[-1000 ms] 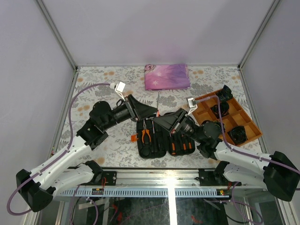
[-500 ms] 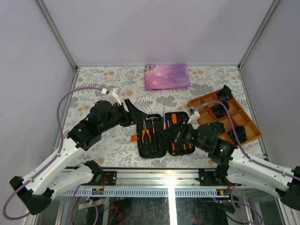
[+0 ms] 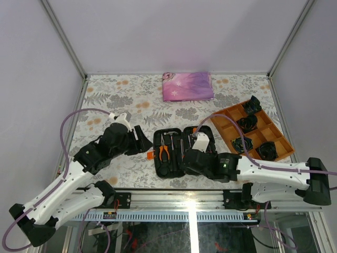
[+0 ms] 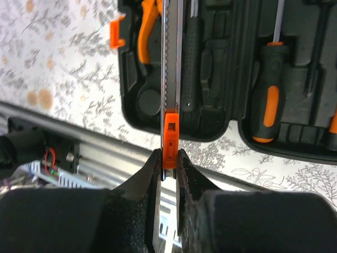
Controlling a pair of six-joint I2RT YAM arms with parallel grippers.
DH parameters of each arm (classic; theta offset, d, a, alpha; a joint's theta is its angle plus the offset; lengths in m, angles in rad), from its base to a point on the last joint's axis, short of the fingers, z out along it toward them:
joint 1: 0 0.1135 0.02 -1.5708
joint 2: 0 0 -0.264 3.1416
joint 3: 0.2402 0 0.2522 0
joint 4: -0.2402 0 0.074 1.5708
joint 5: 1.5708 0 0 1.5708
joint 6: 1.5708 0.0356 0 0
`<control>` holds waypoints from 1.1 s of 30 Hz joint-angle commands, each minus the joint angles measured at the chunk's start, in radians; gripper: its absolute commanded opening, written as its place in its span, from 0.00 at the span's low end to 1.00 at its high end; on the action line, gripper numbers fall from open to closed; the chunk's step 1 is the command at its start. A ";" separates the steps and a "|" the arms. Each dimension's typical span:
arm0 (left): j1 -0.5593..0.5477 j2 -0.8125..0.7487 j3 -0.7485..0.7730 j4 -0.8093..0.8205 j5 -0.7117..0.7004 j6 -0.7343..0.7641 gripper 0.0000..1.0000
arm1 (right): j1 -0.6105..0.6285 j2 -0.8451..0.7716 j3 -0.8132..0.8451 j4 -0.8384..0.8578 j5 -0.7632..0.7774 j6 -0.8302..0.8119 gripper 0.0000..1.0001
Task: Sort the tools into containers
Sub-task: Place the utility knife in the storage box.
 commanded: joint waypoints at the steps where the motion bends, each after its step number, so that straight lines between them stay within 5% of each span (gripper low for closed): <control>1: -0.003 0.007 0.017 0.007 -0.129 0.062 0.63 | 0.012 0.099 0.101 -0.160 0.173 0.119 0.00; 6: -0.002 0.006 -0.056 0.079 -0.150 0.078 0.63 | -0.020 0.227 0.201 -0.199 0.165 0.060 0.00; 12: -0.003 0.044 -0.048 0.088 -0.210 0.097 0.64 | -0.145 0.303 0.188 -0.097 -0.076 -0.102 0.00; 20: -0.002 0.153 0.096 0.004 -0.265 0.200 0.64 | -0.250 0.400 0.172 -0.031 -0.269 -0.218 0.00; 33: -0.003 0.165 0.064 0.013 -0.336 0.227 0.64 | -0.297 0.501 0.190 -0.046 -0.281 -0.246 0.00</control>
